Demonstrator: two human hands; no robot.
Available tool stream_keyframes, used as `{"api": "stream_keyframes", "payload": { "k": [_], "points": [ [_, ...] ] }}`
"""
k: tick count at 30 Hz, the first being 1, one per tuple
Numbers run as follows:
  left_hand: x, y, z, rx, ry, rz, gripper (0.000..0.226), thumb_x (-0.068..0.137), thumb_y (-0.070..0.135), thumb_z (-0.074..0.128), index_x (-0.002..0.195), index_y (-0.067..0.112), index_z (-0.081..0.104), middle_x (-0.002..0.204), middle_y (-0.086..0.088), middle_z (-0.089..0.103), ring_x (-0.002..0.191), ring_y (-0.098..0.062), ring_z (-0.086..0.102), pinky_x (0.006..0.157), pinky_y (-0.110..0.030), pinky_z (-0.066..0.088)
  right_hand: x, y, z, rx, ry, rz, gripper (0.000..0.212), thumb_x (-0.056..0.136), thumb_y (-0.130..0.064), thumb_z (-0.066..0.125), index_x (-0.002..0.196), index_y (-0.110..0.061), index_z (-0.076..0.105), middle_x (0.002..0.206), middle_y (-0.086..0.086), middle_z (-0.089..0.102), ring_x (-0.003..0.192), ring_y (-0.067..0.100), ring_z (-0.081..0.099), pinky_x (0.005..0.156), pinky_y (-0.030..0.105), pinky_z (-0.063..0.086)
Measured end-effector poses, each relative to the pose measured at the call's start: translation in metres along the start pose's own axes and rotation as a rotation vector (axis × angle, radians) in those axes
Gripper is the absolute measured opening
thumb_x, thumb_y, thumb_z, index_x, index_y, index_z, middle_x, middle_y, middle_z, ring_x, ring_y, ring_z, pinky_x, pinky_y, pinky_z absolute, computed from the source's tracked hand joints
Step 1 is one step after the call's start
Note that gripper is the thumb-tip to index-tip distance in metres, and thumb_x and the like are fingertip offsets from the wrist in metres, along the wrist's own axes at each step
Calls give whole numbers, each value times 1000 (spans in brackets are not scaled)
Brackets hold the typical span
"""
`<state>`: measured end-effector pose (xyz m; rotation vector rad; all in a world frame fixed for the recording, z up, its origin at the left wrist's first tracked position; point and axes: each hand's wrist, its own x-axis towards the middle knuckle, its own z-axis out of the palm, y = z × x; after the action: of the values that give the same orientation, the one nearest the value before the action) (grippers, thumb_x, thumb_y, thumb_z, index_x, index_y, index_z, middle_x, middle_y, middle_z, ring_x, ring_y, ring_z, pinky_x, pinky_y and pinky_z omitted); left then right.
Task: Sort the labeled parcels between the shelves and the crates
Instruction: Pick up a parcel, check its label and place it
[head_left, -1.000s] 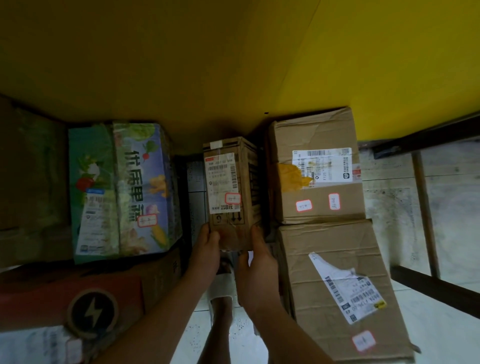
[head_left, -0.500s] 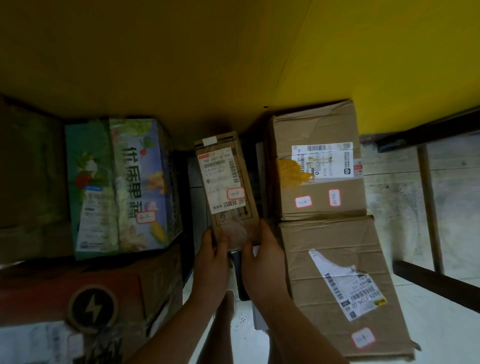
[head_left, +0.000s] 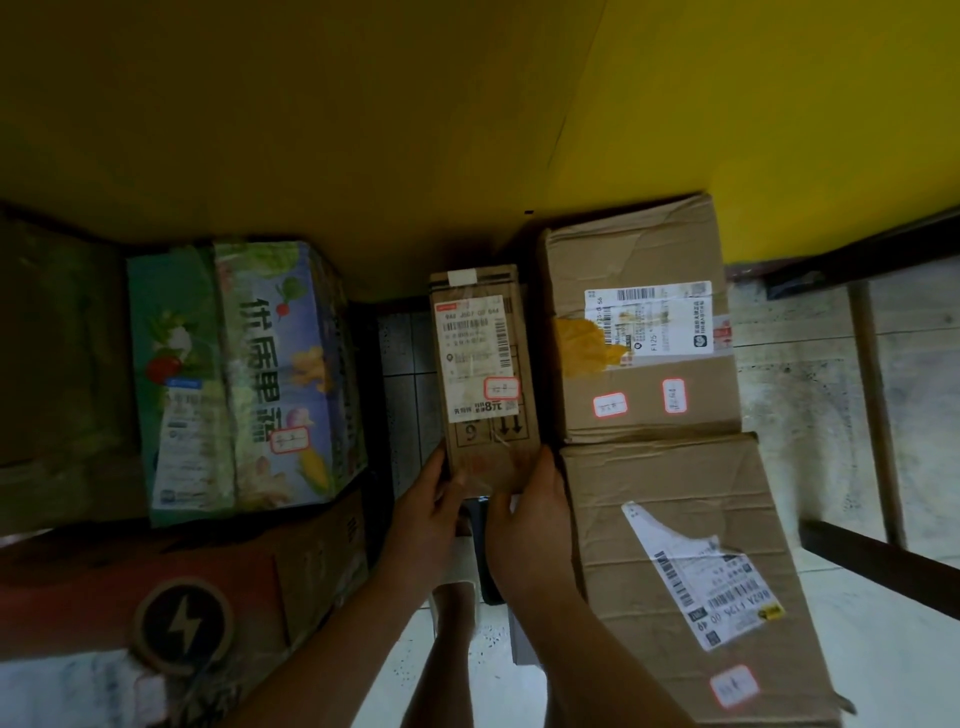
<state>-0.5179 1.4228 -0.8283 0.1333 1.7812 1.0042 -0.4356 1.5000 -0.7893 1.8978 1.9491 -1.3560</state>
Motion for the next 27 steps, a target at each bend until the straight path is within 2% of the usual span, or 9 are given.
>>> {"api": "stream_keyframes", "payload": {
  "k": [3, 9, 11, 14, 18, 21, 27],
  "points": [
    [1, -4, -4, -7, -31, 8, 46, 103, 27, 50, 149, 33, 46, 138, 15, 61, 126, 0, 57, 92, -13, 49, -2, 2, 3, 7, 20, 0, 56, 98, -20, 58, 147, -7, 37, 145, 10, 50, 133, 21, 50, 110, 21, 33],
    [3, -6, -11, -21, -59, 20, 46, 102, 24, 52, 148, 26, 49, 136, 11, 64, 122, 0, 61, 87, -12, 51, -4, 4, 11, 93, 32, 30, 59, 97, -16, 58, 150, -11, 32, 149, 9, 44, 137, 23, 46, 114, 39, 41],
    [4, -8, -13, -30, -55, 19, 45, 102, 23, 52, 147, 26, 51, 135, 12, 65, 123, -2, 60, 91, -13, 51, -7, 4, 12, 136, 14, 39, 65, 96, -13, 57, 153, -13, 26, 154, 7, 37, 141, 23, 41, 115, 43, 40],
    [5, -9, -15, -41, -70, 16, 48, 98, 31, 55, 146, 26, 52, 135, 12, 65, 127, -6, 59, 102, -26, 49, -9, 2, 12, 142, 7, 43, 71, 95, -11, 57, 156, -14, 19, 157, 7, 31, 144, 24, 37, 116, 45, 38],
    [5, -8, -17, -48, -73, 36, 49, 97, 33, 54, 145, 24, 53, 133, 11, 67, 124, -6, 61, 96, -21, 51, -10, 1, 14, 148, 4, 38, 71, 95, -11, 57, 155, -15, 20, 155, 6, 33, 142, 23, 39, 114, 46, 41],
    [5, -8, -17, -69, -74, 30, 43, 100, 25, 54, 143, 24, 54, 131, 11, 68, 123, -6, 62, 89, -16, 52, -10, 2, 15, 148, 10, 48, 71, 94, -10, 57, 155, -16, 21, 155, 6, 33, 142, 23, 40, 114, 46, 41],
    [1, -6, -18, -162, -71, 15, 36, 102, 14, 50, 136, 24, 58, 122, 9, 73, 113, -10, 69, 81, -19, 55, -16, 1, 19, 129, -1, 35, 73, 96, -11, 54, 157, -15, 14, 157, 6, 28, 143, 24, 38, 113, 45, 42]
  ]
}}
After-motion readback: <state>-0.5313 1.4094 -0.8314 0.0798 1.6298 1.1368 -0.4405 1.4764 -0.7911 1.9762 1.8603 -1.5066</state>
